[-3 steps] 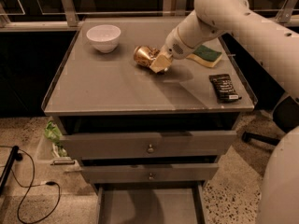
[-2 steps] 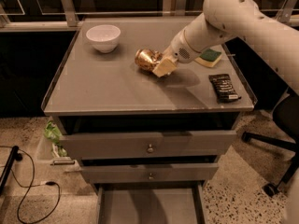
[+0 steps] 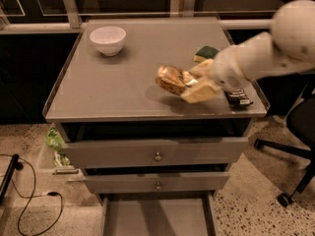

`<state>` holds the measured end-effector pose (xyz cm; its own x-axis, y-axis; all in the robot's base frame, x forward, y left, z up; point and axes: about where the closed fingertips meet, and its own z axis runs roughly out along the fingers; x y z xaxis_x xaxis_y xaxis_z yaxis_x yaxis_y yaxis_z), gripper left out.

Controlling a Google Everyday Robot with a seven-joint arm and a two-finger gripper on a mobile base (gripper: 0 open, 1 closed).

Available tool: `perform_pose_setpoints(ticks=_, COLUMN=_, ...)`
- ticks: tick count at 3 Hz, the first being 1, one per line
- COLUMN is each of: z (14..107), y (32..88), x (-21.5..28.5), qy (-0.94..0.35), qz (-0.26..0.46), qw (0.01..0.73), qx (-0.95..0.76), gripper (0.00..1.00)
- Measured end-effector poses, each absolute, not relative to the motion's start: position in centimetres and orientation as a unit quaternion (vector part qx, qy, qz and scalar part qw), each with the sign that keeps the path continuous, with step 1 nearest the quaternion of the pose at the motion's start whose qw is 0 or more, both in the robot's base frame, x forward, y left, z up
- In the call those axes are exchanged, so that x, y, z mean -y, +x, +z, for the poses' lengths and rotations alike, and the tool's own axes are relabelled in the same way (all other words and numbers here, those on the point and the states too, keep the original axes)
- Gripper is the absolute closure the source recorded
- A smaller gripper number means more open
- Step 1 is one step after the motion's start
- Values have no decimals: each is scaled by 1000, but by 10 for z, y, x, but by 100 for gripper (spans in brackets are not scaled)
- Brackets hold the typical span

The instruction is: Place orange can into bottom drawer

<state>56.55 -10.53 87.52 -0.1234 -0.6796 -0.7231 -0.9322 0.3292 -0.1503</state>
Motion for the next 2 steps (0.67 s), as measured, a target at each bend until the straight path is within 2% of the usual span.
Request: perform_pose_setpoints(ticks=2, z=861, y=456, x=179, qy=-560, qz=170, qw=381, qx=-716, gripper=100)
